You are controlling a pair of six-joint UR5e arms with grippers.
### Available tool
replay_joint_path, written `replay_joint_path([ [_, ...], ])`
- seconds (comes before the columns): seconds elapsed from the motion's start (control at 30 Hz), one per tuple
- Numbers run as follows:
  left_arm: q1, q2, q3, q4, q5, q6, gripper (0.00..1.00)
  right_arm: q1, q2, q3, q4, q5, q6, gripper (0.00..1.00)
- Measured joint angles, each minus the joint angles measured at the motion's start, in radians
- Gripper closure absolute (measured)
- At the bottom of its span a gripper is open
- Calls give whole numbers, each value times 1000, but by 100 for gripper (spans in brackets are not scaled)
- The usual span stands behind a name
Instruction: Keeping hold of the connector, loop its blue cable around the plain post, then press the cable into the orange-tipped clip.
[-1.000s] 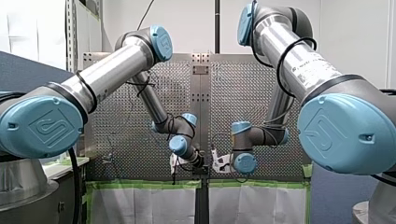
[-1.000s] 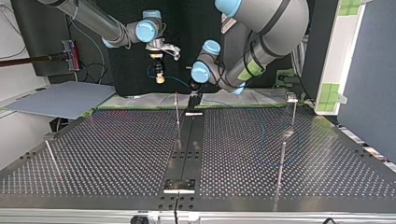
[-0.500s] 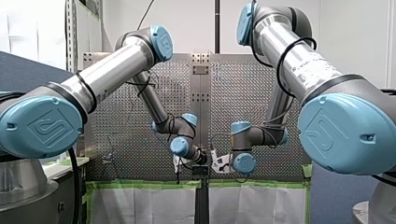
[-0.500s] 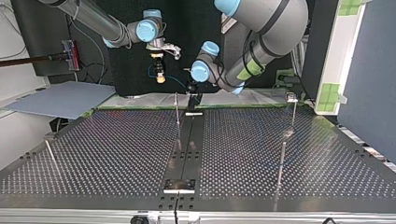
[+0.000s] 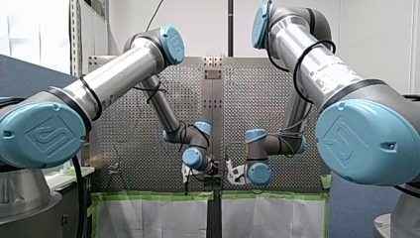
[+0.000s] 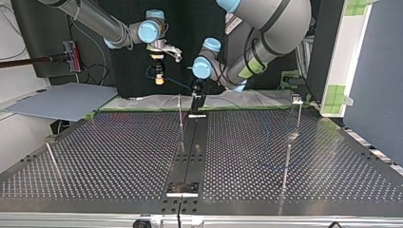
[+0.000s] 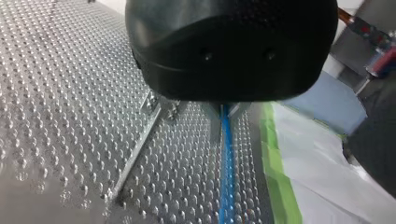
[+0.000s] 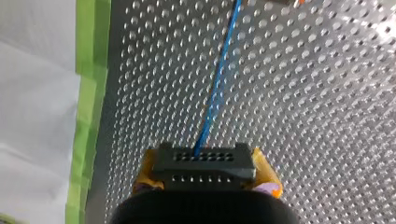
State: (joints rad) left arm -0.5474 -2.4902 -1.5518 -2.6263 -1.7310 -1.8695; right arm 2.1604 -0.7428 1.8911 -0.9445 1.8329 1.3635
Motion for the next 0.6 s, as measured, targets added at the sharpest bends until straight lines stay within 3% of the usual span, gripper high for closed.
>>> replay_joint_path([
  [0.27,-21,1,-41,76,-53,19,100,-1,1,0,-2,24,-9,100],
  [0.6,-21,1,-43,171,-63,21,100,-1,2,0,-3,25,-10,100],
])
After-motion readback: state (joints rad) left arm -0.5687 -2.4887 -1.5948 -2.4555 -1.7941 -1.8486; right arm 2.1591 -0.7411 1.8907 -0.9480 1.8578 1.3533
